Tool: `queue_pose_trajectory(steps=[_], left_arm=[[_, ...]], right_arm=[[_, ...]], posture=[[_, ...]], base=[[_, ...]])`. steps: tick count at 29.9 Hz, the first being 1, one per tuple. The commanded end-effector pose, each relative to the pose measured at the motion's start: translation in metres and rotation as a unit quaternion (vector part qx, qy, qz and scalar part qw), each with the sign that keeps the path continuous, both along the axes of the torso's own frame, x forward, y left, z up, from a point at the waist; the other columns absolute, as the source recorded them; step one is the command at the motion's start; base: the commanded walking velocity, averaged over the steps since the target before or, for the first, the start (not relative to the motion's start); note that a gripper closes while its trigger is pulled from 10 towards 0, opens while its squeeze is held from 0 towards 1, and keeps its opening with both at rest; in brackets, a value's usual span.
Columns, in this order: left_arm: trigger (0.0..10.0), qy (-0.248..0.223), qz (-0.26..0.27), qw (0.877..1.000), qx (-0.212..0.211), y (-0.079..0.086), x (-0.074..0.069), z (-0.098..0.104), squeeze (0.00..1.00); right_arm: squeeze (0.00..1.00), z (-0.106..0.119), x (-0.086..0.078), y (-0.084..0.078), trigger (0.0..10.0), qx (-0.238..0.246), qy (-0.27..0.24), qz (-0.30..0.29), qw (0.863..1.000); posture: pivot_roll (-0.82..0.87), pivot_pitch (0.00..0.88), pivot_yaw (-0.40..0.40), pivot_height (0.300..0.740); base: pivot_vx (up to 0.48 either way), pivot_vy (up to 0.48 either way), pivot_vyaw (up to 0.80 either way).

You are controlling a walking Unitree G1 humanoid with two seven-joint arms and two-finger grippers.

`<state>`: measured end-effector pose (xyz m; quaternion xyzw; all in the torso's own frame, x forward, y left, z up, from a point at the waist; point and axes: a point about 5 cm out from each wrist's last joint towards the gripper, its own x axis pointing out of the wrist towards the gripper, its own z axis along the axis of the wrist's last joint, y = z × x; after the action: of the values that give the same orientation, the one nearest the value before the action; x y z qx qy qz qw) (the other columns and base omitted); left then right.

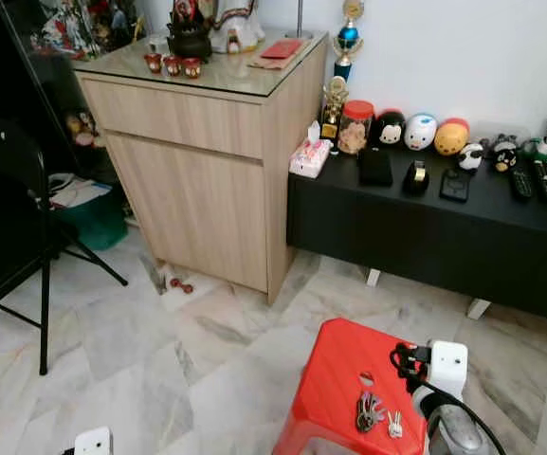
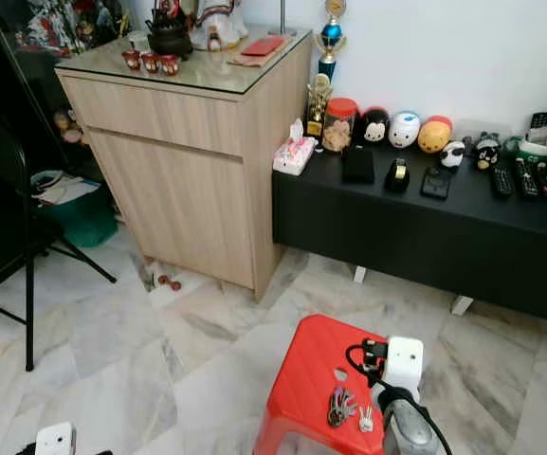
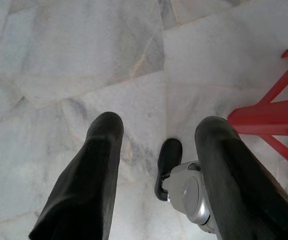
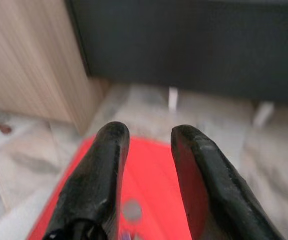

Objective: Hang keys on a hook

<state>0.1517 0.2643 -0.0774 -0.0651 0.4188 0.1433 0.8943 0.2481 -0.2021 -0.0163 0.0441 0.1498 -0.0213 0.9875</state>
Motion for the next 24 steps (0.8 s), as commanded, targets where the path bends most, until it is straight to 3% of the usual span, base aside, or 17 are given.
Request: queue_pose_trajectory(steps=[1, 8, 14, 20, 24], left_arm=[[10.0, 0.014, -0.004, 1.0, 0.001, 0.001, -0.006, -0.002, 0.0], [10.0, 0.013, -0.007, 1.0, 0.003, -0.001, -0.006, -0.003, 0.0], [10.0, -0.009, -0.001, 1.0, 0.014, -0.001, 0.0, 0.0, 0.0], [10.0, -0.011, -0.017, 0.999, 0.025, -0.002, 0.004, 0.002, 0.0], [10.0, -0.005, -0.043, 0.999, 0.033, -0.016, 0.01, 0.0, 0.0]], right_arm=[[0.0, 0.003, 0.0, 0.007, 10.0, -0.008, -0.021, 0.02, 1.0], [0.0, 0.017, 0.003, 0.012, 10.0, 0.004, -0.076, 0.021, 0.997], [0.0, 0.024, 0.009, 0.022, 10.0, 0.009, -0.088, 0.036, 0.995], [0.0, 0.028, 0.014, 0.022, 10.0, 0.019, -0.09, 0.029, 0.995], [0.0, 0.029, 0.016, 0.023, 10.0, 0.019, -0.089, 0.032, 0.995]], posture=[[0.09, 0.0, -0.005, 0.74], [0.09, 0.0, -0.011, 0.74], [0.1, 0.0, -0.015, 0.74], [0.1, 0.0, -0.016, 0.74], [0.1, 0.0, -0.013, 0.74]], base=[[0.0, 0.0, 0.0], [0.0, 0.0, 0.0], [0.0, 0.0, 0.0], [0.0, 0.0, 0.0], [0.0, 0.0, 0.0]])
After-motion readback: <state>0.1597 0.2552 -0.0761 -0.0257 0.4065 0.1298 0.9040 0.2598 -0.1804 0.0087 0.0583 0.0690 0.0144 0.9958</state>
